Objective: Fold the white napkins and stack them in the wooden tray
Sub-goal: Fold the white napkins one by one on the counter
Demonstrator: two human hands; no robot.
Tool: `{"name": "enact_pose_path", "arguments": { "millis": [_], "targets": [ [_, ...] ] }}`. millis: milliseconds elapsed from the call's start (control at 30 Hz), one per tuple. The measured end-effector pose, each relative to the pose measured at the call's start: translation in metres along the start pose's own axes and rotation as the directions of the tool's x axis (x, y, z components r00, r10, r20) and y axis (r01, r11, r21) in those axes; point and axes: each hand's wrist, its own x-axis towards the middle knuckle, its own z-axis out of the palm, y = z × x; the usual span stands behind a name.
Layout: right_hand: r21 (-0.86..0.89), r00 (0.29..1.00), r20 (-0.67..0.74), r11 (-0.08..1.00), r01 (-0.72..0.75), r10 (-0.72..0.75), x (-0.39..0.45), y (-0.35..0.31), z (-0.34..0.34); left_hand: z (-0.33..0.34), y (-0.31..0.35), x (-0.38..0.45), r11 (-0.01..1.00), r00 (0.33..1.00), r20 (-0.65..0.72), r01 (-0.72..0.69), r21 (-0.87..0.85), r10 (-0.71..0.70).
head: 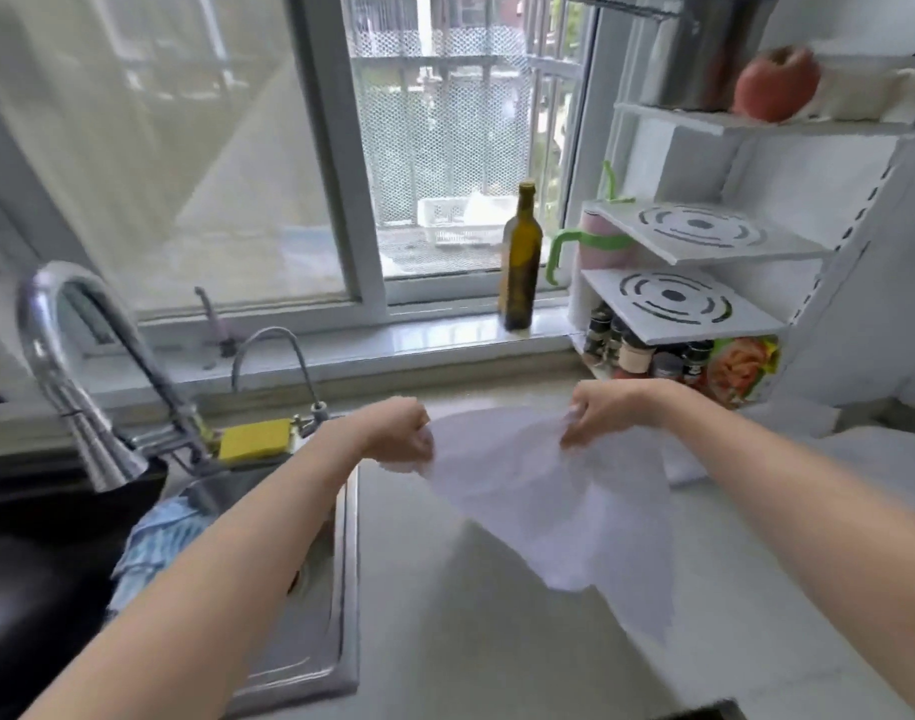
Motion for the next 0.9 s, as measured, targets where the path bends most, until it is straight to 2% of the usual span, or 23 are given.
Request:
{"name": "enact_pose_path", "arguments": {
  "millis": [100,200,300,367,433,467,500,533,600,633,667,767,833,900],
  "targets": [
    [-0.201,0.964,-0.238,0.977,0.072,-0.12,0.024,-0.016,-0.002,0.0,-0.012,0.003,0.981,0.972,-0.202,0.146,0.126,-0.119],
    [-0.406,0.881,-0.403,0.911,0.069,-0.246,0.043,-0.023,-0.01,0.0,-0.018,0.017,0.947,0.891,-0.411,0.279,0.159,-0.193],
    [-0.425,0.759,-0.587,0.905,0.007,-0.281,0.052,-0.027,-0.021,-0.009,-0.021,0.03,0.917,0.778,-0.586,0.373,0.141,-0.226],
    [-0.426,0.646,-0.679,0.904,0.039,-0.348,0.053,-0.029,-0.028,-0.018,-0.022,0.031,0.922,0.675,-0.711,0.373,0.098,-0.198],
    [-0.485,0.52,-0.729,0.872,0.066,-0.445,0.051,-0.028,-0.033,-0.024,-0.022,0.03,0.949,0.552,-0.825,0.308,0.062,-0.125],
    [-0.515,0.479,-0.73,0.853,0.081,-0.487,0.05,-0.026,-0.035,-0.024,-0.024,0.028,0.959,0.506,-0.857,0.277,0.055,-0.097],
    [-0.535,0.462,-0.722,0.839,0.1,-0.516,0.048,-0.023,-0.034,-0.023,-0.025,0.027,0.962,0.488,-0.869,0.265,0.063,-0.078],
    [-0.558,0.463,-0.699,0.821,0.123,-0.545,0.048,-0.019,-0.031,-0.021,-0.027,0.026,0.961,0.495,-0.866,0.265,0.075,-0.069],
    [-0.588,0.508,-0.636,0.792,0.168,-0.58,0.047,-0.011,-0.024,-0.013,-0.031,0.023,0.965,0.531,-0.847,0.241,0.107,-0.039],
    [-0.589,0.546,-0.605,0.787,0.184,-0.58,0.048,-0.007,-0.019,-0.007,-0.034,0.022,0.967,0.566,-0.824,0.216,0.136,-0.011],
    [-0.584,0.594,-0.566,0.786,0.2,-0.572,0.05,-0.002,-0.013,0.001,-0.038,0.022,0.965,0.629,-0.777,0.191,0.178,0.019],
    [-0.537,0.774,-0.394,0.807,0.245,-0.496,0.059,0.015,0.019,0.035,-0.044,0.02,0.937,0.887,-0.46,0.12,0.328,0.048],
    [-0.453,0.851,-0.277,0.842,0.294,-0.446,0.065,0.028,0.05,0.063,-0.045,0.017,0.923,0.959,-0.282,0.074,0.377,0.038],
    [-0.392,0.895,-0.199,0.869,0.301,-0.399,0.069,0.038,0.082,0.091,-0.042,0.014,0.916,0.981,-0.19,0.045,0.398,0.034]
  ]
}}
